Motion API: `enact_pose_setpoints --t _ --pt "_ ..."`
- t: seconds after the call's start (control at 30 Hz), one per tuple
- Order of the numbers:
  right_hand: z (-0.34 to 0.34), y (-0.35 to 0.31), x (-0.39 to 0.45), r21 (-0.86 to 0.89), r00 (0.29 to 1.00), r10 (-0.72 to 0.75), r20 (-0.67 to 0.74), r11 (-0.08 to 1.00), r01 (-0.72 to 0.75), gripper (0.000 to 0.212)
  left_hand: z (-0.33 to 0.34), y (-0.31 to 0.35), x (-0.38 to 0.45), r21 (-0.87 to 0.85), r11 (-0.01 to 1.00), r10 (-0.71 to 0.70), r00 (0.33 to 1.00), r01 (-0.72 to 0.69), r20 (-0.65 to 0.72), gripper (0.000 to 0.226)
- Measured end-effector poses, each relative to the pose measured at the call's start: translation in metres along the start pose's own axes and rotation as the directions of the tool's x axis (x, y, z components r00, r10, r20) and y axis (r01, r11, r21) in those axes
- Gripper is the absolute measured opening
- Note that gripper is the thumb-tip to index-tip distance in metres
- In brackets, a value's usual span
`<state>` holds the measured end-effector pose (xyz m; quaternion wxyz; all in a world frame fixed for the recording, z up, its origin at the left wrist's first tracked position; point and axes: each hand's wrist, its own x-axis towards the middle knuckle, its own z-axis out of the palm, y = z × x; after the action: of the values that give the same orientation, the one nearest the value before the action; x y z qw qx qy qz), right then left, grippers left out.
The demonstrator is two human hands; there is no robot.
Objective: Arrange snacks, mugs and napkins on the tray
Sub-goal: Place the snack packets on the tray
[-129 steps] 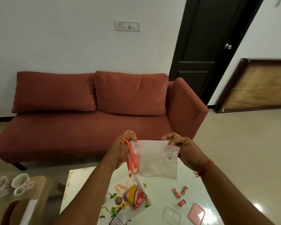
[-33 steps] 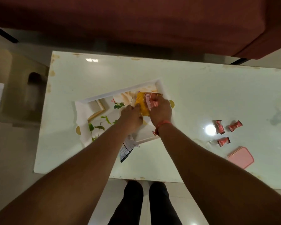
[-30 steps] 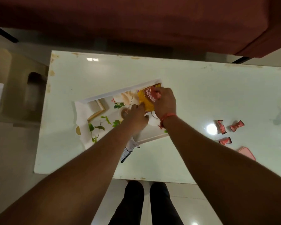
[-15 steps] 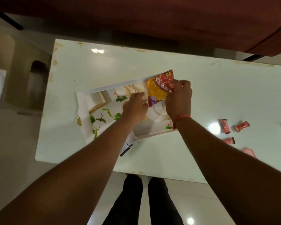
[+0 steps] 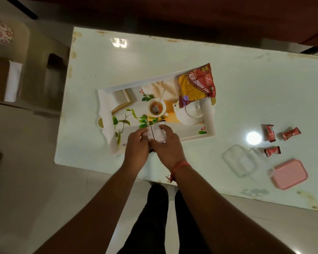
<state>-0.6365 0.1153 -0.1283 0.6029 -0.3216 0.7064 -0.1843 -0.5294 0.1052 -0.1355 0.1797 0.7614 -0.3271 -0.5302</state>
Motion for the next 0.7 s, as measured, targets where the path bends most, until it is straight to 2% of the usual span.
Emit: enact_pose_setpoints --t 0.1,0.17,0.2,0.27,0.33,0.37,0.4,0.43,0.5,0.57,0.63,0.7 --pt "-0.017 0.000 0.005 -0.020 0.993 -0.091 0.077 0.995 0.093 0.061 0.003 0.012 0.000 0.054 0.997 0.053 0.998 -0.052 -0.020 0.020" --pt "-0.032 0.006 0.002 -0.157 0.978 -0.161 0.129 0.971 0.181 0.067 0.007 0.020 0.001 0.131 0.989 0.068 0.998 -0.065 -0.017 0.026" --pt "-0.039 0.010 0.000 -0.272 0.970 -0.204 0.128 0.934 0.232 0.071 0.011 0.023 0.002 0.156 0.985 0.069 0.998 -0.068 -0.001 0.029" --pt "-0.051 0.014 -0.002 -0.533 0.938 -0.337 0.088 0.779 0.330 0.068 0.020 0.032 0.000 0.192 0.978 0.073 0.996 -0.083 0.055 0.030" --pt "-0.066 0.014 0.001 -0.695 0.904 -0.425 0.048 0.635 0.336 0.050 0.032 0.042 -0.002 0.090 0.994 0.051 0.994 -0.060 0.098 0.027" --pt "-0.074 0.014 0.005 -0.725 0.901 -0.434 0.016 0.615 0.310 0.043 0.038 0.047 -0.004 -0.003 1.000 0.026 0.995 -0.026 0.101 0.025" --pt "-0.082 0.016 0.009 -0.715 0.905 -0.424 -0.034 0.643 0.274 0.038 0.043 0.052 -0.004 -0.072 0.997 0.018 0.997 -0.012 0.080 0.024" --pt "-0.090 0.016 0.015 -0.649 0.919 -0.383 -0.099 0.724 0.232 0.035 0.047 0.054 -0.003 -0.114 0.993 0.024 0.999 -0.018 0.045 0.023" --pt "-0.107 0.014 0.027 -0.338 0.964 -0.185 -0.193 0.935 0.112 0.029 0.057 0.057 -0.004 -0.134 0.989 0.059 0.998 -0.060 -0.014 0.017" --pt "-0.126 0.011 0.040 -0.023 0.985 0.014 -0.171 1.000 -0.018 0.030 0.068 0.060 -0.006 -0.093 0.992 0.082 0.997 -0.081 0.015 0.015" --pt "-0.141 0.011 0.049 0.001 0.985 0.068 -0.157 0.998 -0.068 0.038 0.082 0.060 -0.008 -0.050 0.998 0.041 0.991 -0.035 0.130 0.026" --pt "-0.150 0.012 0.055 -0.156 0.978 0.044 -0.203 0.985 -0.077 0.044 0.094 0.062 -0.009 0.010 1.000 0.000 0.978 -0.002 0.207 0.039"
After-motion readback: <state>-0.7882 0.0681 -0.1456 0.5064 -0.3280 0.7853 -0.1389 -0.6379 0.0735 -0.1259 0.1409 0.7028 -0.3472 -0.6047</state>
